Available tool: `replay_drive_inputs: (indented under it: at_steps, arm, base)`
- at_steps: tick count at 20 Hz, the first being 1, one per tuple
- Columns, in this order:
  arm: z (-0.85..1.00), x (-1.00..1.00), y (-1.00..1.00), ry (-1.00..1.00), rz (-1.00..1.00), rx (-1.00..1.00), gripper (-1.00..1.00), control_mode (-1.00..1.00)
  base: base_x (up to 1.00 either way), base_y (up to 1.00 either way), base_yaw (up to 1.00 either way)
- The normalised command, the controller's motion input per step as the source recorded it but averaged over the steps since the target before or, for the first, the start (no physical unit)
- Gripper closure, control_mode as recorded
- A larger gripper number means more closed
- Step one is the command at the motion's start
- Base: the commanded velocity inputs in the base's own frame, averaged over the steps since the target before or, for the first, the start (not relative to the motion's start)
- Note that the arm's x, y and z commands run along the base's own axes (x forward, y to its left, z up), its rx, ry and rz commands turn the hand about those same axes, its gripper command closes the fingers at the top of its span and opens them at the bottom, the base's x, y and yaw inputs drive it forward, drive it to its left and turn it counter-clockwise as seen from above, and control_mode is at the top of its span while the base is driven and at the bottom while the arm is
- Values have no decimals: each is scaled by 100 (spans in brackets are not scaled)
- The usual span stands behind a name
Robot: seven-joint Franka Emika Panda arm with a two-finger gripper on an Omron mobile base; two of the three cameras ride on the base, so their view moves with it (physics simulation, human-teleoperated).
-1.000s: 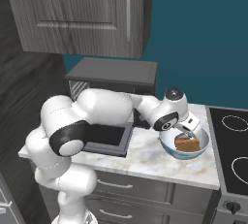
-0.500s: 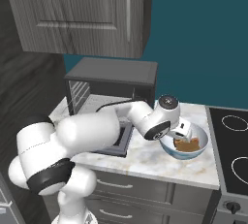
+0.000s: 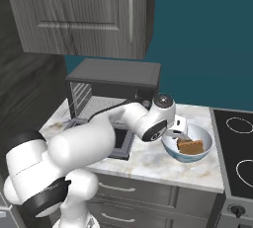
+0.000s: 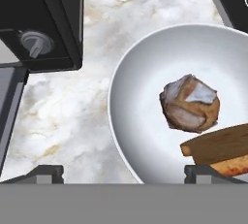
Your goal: Pick up the heated bread from the toaster oven and place it in the bowl. Then move the bread bowl to the dining counter.
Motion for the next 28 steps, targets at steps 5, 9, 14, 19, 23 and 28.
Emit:
replay_drive_inputs:
  at_steps: [5,9,14,19,23,28]
  arm:
    - [-17,0,0,1,6,-8,-100,-100]
    - [-28,0,0,7,5,-10,-100,-100]
    - [-25,3,0,10,1,-14,-100,-100]
    - [-34,23,0,12,0,-15,-100,-100]
    - [-36,38,0,7,0,-14,100,-100]
    - [-7,7,-1,0,0,-2,100,-100]
  base:
    - [0,0,0]
    - [0,0,0]
    - [0,0,0]
    - [0,0,0]
    - [0,0,0]
    - [0,0,0]
